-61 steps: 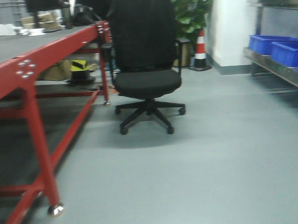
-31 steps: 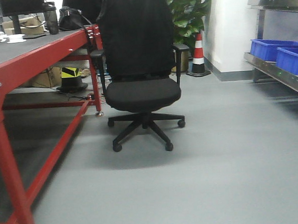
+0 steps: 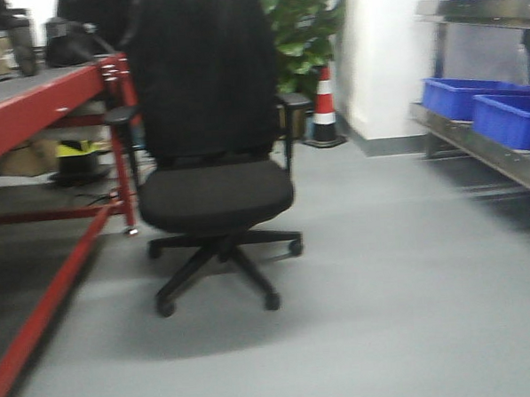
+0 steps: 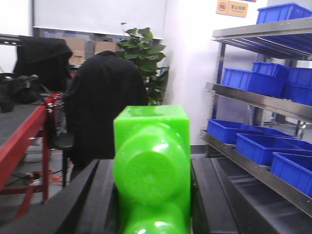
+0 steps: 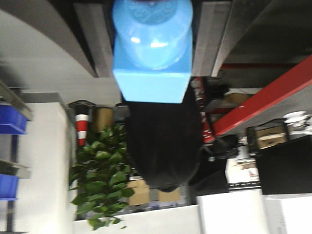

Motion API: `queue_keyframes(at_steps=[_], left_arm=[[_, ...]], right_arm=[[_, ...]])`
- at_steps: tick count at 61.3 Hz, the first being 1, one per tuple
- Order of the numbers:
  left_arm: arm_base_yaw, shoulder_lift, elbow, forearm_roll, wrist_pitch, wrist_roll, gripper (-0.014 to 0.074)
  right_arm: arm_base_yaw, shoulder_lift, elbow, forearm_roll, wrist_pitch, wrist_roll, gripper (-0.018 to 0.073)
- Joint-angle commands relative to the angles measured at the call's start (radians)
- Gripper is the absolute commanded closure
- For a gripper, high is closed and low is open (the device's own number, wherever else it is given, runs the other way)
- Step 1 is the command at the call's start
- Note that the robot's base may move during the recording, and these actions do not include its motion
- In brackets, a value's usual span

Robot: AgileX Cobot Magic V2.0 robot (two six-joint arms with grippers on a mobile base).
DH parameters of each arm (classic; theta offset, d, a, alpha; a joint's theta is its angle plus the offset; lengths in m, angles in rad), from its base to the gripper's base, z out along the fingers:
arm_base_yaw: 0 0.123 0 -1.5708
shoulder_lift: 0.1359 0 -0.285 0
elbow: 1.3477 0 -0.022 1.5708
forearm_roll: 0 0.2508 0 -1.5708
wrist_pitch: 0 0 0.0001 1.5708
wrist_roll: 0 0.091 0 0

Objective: Grab block from conveyor and place in blue bin
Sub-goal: 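Drive toward the shelf of blue bins while holding both blocks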

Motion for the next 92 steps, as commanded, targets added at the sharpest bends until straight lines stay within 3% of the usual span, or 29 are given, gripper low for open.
queue_keyframes(at_steps=[1, 92], left_arm=[[-0.004, -0.004, -0.001, 0.001, -0.020, -0.001, 0.0707], [-0.004, -0.004, -0.001, 0.001, -0.021, -0.001, 0.0707]], right_arm=[[-0.001, -0.001, 0.002, -0.009, -0.022, -0.007, 0.0721], [-0.001, -0.001, 0.002, -0.009, -0.022, -0.007, 0.0721]])
